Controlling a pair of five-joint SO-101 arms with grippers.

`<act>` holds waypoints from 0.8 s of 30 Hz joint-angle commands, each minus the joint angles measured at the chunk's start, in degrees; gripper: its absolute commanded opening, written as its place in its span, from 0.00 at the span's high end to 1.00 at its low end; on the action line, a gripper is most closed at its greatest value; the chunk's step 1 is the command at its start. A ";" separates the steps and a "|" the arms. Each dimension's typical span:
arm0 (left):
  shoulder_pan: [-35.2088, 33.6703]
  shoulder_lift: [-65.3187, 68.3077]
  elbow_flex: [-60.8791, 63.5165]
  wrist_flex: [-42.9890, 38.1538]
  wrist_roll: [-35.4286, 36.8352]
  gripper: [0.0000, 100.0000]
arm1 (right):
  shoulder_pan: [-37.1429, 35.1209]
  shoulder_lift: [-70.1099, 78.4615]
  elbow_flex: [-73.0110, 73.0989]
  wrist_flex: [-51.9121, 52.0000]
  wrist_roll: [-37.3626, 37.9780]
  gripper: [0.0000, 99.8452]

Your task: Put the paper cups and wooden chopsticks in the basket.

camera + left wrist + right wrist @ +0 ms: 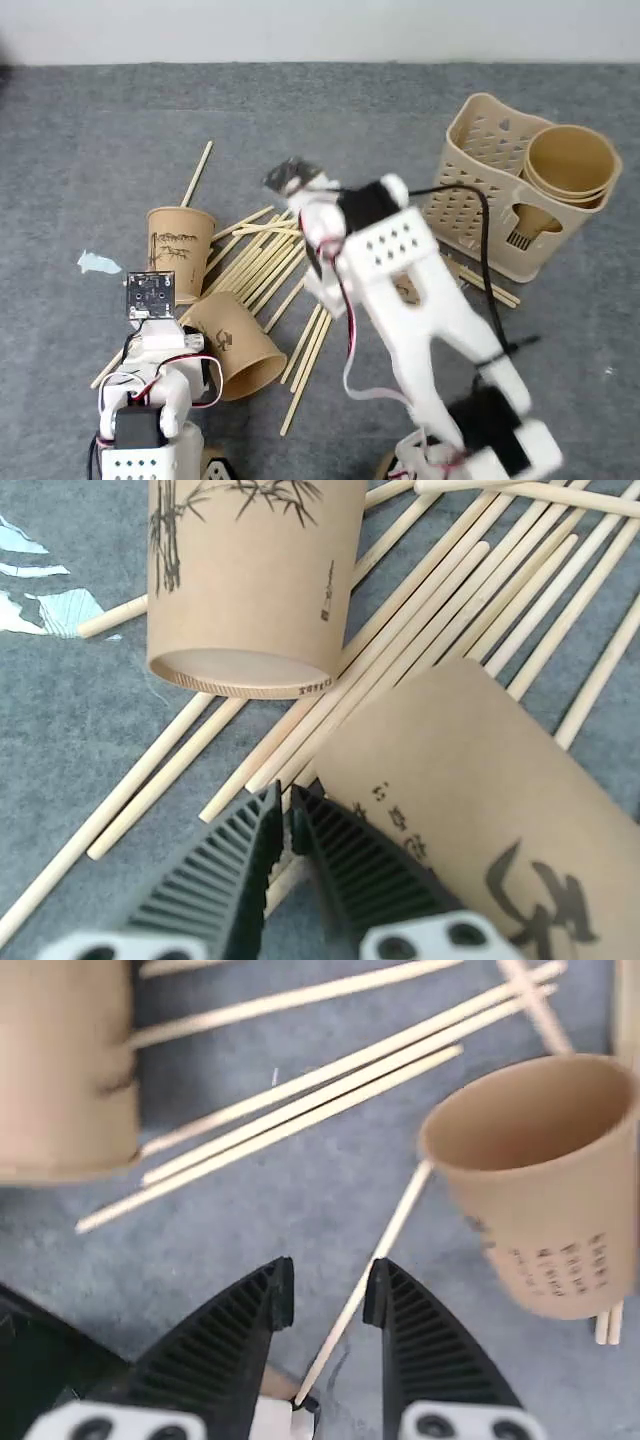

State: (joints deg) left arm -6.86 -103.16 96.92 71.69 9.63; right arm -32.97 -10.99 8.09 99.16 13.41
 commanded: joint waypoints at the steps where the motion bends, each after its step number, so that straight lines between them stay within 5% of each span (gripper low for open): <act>1: 0.18 -0.62 -0.48 0.26 0.26 0.99 | -4.18 -10.86 10.11 -6.73 0.35 0.86; 12: 0.18 -0.62 -0.48 0.26 0.26 0.99 | -17.45 -34.86 36.57 -23.25 -0.09 0.86; 24: 0.18 -0.62 -0.48 0.26 0.26 0.99 | -25.10 -41.27 50.99 -40.66 -3.69 0.86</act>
State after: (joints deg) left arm -6.86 -103.16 96.92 71.69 9.63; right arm -57.23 -50.37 58.46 62.59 10.42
